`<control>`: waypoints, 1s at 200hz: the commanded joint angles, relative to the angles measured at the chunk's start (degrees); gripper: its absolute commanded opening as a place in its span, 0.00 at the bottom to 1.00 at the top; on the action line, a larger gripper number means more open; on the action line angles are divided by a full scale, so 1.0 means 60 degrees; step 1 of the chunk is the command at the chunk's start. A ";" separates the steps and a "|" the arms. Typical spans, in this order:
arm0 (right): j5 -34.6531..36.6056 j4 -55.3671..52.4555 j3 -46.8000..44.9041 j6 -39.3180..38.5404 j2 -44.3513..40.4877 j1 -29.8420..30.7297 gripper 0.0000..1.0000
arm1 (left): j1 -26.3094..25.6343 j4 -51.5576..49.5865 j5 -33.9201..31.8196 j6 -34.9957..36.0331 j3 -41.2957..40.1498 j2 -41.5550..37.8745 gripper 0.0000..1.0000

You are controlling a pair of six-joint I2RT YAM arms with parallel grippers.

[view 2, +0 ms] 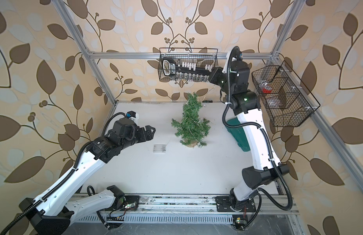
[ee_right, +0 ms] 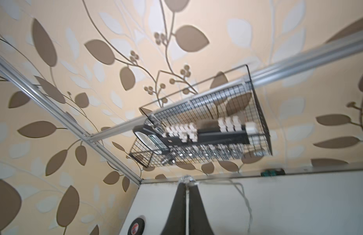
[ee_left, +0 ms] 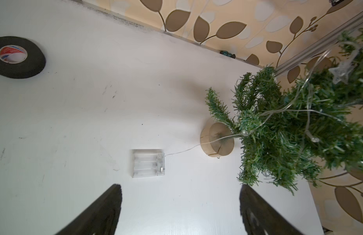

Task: Remove string lights from the small christmas tree
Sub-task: Remove the light string from the Christmas tree.

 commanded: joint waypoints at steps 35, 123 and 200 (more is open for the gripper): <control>-0.1843 0.0663 0.3239 0.0470 0.2116 0.0727 0.00 | 0.0968 0.0396 0.1588 0.0629 0.1768 0.0976 0.94; -0.4419 0.2140 0.1049 0.0831 0.1776 0.1894 0.00 | 0.1368 0.3613 0.4494 0.0785 0.4281 0.3704 0.99; -0.4608 0.1676 0.1210 0.0640 0.1686 0.1888 0.00 | 0.0869 0.4684 0.5579 0.0853 0.5841 0.5755 0.96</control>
